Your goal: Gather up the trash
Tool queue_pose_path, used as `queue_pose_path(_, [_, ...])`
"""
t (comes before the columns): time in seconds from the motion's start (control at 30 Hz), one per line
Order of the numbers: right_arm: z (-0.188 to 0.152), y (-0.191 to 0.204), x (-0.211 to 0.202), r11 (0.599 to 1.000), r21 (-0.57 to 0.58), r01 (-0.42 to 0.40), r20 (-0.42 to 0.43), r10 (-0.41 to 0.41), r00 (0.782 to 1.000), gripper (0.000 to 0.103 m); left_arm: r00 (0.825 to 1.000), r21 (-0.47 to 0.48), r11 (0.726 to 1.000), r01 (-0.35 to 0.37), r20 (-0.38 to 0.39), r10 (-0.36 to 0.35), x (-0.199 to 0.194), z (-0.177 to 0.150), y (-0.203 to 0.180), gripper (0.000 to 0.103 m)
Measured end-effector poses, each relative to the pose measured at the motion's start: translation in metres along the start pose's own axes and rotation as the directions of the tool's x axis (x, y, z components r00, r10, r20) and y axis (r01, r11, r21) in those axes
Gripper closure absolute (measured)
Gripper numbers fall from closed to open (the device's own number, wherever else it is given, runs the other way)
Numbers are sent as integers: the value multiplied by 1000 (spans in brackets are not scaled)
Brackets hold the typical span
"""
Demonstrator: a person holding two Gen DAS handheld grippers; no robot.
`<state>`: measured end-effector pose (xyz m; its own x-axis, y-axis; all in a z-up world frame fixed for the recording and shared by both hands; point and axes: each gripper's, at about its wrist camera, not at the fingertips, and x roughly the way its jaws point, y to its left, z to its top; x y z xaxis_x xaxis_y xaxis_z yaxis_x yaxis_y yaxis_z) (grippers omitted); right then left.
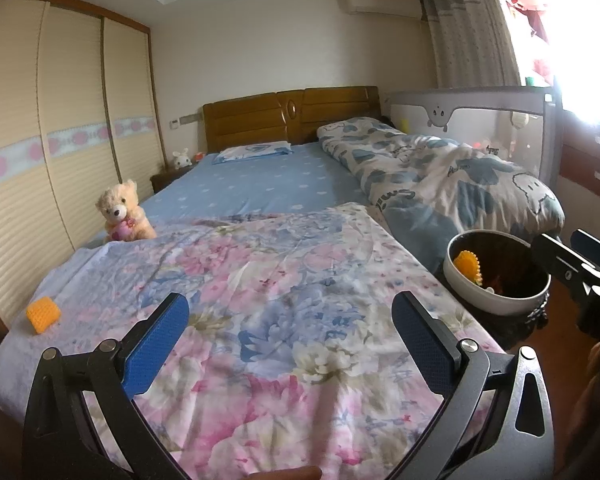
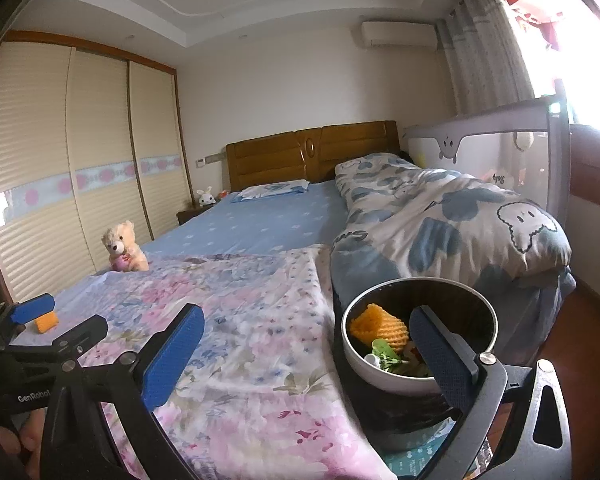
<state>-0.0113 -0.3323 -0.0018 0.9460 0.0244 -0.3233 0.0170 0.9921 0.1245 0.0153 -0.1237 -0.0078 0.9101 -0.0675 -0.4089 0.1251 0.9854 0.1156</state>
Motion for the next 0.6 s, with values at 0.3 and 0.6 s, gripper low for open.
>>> queue_pose_path(0.3, [-1, 5, 1, 1000, -10, -12, -11, 12, 1000, 0, 1000, -10, 1000, -2, 4, 2, -1, 1, 3, 0])
queue_pose_path(0.6, [0, 10, 1, 999, -23, -26, -15, 26, 1000, 0, 1000, -15, 1000, 2, 7, -2, -2, 2, 4, 0])
